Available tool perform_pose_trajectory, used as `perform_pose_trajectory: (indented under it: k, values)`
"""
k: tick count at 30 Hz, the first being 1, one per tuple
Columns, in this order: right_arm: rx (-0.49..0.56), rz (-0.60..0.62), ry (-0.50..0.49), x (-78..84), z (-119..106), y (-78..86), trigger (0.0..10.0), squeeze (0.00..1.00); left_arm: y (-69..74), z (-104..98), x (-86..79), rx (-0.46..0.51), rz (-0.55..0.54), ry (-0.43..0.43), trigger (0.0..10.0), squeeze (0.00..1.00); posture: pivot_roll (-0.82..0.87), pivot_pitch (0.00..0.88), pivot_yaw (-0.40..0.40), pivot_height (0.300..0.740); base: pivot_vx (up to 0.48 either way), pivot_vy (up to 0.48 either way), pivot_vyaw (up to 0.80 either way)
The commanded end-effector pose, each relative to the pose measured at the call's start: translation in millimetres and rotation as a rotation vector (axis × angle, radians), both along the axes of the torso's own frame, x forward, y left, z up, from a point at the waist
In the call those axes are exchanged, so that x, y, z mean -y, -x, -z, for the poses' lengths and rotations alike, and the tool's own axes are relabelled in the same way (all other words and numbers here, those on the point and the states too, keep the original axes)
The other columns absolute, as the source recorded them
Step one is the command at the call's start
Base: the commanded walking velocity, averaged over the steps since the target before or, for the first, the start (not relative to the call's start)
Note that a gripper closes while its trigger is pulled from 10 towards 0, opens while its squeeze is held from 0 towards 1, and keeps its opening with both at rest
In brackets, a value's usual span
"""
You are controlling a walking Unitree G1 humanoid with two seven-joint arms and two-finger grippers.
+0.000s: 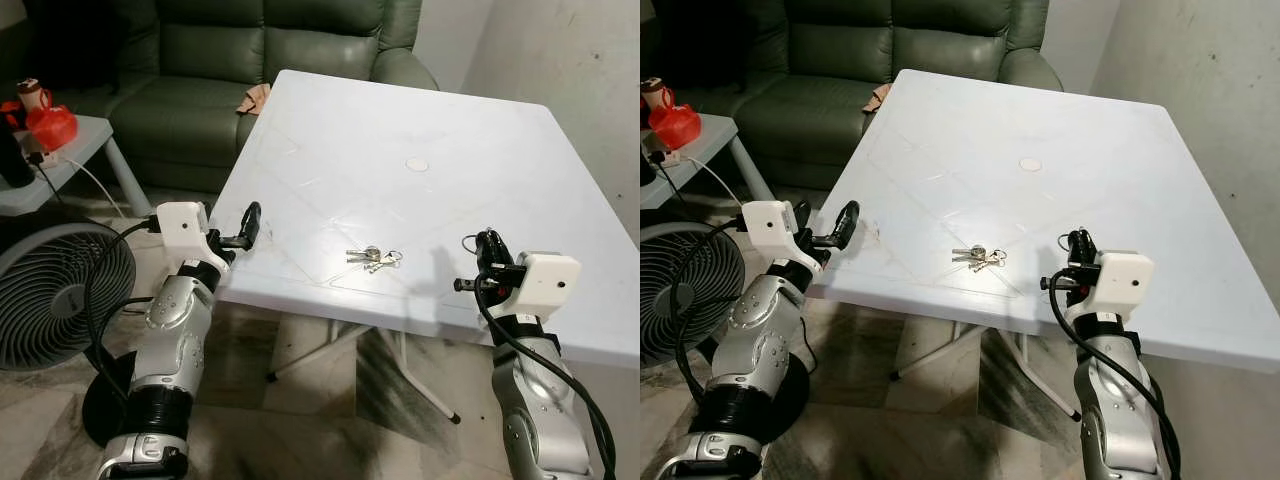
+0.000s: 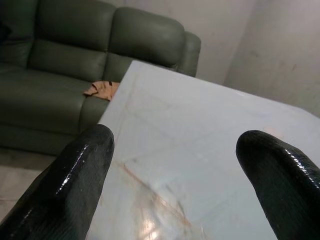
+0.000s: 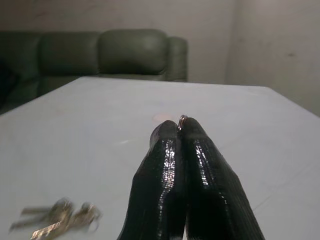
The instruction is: Hang keys on a hook
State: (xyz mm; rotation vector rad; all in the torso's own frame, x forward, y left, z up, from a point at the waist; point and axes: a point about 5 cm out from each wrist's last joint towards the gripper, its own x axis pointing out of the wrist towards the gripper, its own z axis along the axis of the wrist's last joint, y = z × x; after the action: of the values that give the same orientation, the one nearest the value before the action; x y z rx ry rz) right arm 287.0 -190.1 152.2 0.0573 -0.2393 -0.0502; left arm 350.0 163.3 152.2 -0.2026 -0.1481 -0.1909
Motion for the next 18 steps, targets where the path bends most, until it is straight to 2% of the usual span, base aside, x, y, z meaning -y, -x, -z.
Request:
perform_pose_trajectory:
  k: [1,7,14,18]
  values:
    - [0.008,0.037,-0.024,8.6,-8,-4.1,10.0,0.0,-9.6,-17,3.0,0.036,0.012,-0.02,10.0,0.0,-0.04,0.024,-0.028,0.74,0.0,0.0,-0.73]
    - [0.028,0.03,0.03,10.8,-15,-7.9,10.0,0.0,-19.1,-28,-2.3,0.028,-0.003,-0.023,10.0,0.0,-0.04,0.023,-0.027,0.74,0.0,0.0,-0.72]
    - [0.014,0.033,0.045,9.8,-12,-6.1,10.0,0.0,-18.7,-25,-3.4,0.039,-0.01,-0.045,10.0,0.0,-0.05,0.023,-0.023,0.74,0.0,0.0,-0.73]
    - [0.005,0.025,0.048,6.6,-10,-6.6,10.0,0.0,-18.5,-23,-1.7,0.031,-0.01,-0.03,10.0,0.0,-0.05,0.023,-0.023,0.74,0.0,0.0,-0.73]
